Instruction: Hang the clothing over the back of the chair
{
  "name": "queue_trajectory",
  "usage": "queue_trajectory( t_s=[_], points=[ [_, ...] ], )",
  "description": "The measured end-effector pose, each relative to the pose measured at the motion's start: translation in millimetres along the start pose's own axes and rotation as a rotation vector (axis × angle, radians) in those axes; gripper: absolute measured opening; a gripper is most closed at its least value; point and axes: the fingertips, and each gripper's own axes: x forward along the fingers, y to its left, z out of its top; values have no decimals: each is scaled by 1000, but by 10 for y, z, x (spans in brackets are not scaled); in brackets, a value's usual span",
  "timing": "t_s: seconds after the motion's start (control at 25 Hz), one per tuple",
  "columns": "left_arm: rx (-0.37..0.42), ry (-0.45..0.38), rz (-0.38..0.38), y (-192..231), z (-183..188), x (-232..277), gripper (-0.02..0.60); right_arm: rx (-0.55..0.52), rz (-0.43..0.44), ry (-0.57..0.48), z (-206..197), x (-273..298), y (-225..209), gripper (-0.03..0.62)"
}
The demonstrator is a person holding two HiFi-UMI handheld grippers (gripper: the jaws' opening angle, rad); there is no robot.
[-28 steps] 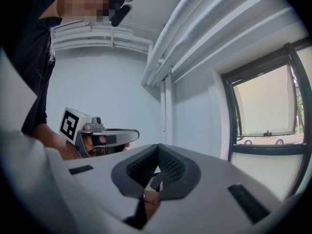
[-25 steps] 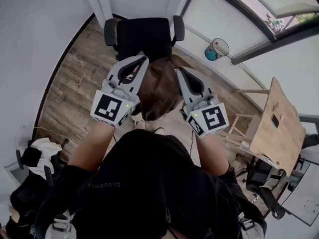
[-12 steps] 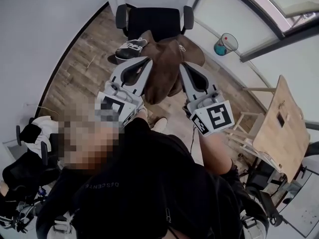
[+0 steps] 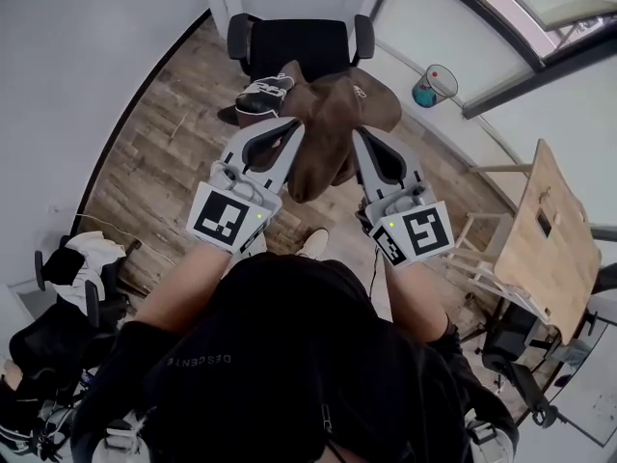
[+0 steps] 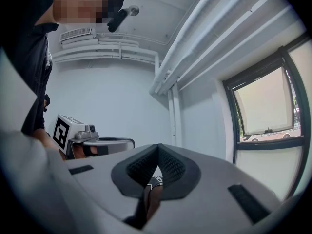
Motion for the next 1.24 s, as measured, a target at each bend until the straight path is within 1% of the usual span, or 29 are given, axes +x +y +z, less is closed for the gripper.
queue_trajectory(
  t_s=[0.12,0.28,0.44,0.56,0.68,0.84,1.08,1.24],
  points=[
    [-12,-6,-25,50,-21,-33,18,-8,-36,3,-8,27,64,5],
    [-15,-14,-41,167,-41,-148,18,-32,-73,7,-3,112,182,4],
    [-12,-23,-61,218,-40,-178,18,-39,-92,14,-14,127,234,3],
    [-15,-8,-78,210,-65,-172,18,-38,-105,16,-20,120,236,3],
    [-9,-7,-87,201,-72,-182,18,-41,-106,19,-22,123,260,3],
    [-21,-4,-91,164,-64,-206,18,-43,-106,24,-36,89,306,3],
    [-4,-14,-99,141,-62,-240,18,-43,-111,26,-45,66,345,3],
    [-24,3,-96,125,-66,-280,18,-45,-110,24,-38,65,381,3]
  ],
)
